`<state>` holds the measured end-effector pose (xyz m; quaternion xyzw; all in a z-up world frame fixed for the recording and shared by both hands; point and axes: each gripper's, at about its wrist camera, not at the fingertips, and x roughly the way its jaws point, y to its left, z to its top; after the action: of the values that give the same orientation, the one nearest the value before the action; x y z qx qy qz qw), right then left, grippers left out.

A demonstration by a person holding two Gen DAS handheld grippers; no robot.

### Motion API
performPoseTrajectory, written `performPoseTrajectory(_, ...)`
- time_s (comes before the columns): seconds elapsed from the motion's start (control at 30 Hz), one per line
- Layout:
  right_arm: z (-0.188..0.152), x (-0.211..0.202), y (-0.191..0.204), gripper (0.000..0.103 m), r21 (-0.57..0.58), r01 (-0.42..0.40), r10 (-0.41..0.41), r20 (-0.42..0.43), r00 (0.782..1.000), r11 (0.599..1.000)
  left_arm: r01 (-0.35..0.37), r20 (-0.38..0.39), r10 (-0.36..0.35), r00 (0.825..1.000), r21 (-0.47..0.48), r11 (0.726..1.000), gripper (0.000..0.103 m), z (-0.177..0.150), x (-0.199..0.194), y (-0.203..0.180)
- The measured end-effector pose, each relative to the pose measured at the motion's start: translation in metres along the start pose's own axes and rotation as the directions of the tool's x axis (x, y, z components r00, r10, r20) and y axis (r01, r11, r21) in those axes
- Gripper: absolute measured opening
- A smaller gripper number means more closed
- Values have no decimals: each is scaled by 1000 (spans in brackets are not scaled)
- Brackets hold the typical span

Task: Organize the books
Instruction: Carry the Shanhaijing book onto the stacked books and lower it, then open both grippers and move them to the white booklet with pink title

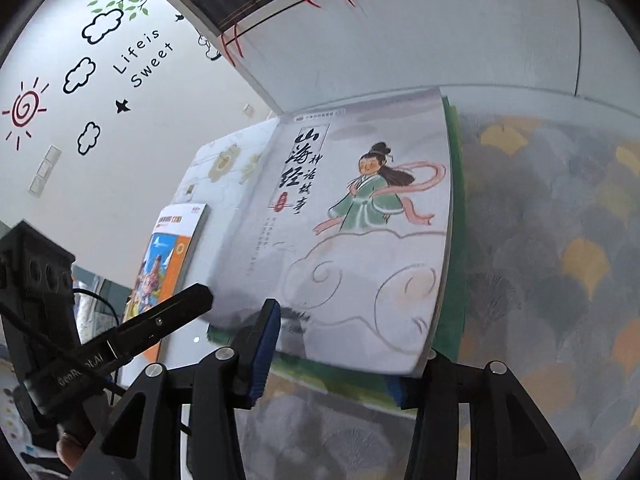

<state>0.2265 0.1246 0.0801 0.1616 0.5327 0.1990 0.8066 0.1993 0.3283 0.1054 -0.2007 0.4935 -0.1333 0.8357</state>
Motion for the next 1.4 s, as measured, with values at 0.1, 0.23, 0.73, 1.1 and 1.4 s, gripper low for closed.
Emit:
performPoseTrajectory(0.1,-15,-14,-5,50,-47,-1,0,-13,1000,999,-60,16,60,998,32,998,26,-14,-21,-5)
performPoseTrajectory(0.23,-63,-50,-33,59,-78,44,-45,-12,999,996,-52,-26,55,998,85,995,29,-38,-32,-28)
performPoseTrajectory(0.73,-182,-273,-348,59,465,317,-401,91,912,827,324,-421,-253,871,103,941,38,-142,132,-303)
performPoseTrajectory(1.1,-131,-318,-490,54,531,306,-391,53,919,790,225,-416,-104,903,253,941,38,-155,258,-459)
performPoseTrajectory(1.4,-94,-287,-506,54,425,322,-366,24,930,846,187,-408,-57,911,286,940,38,-151,285,-473)
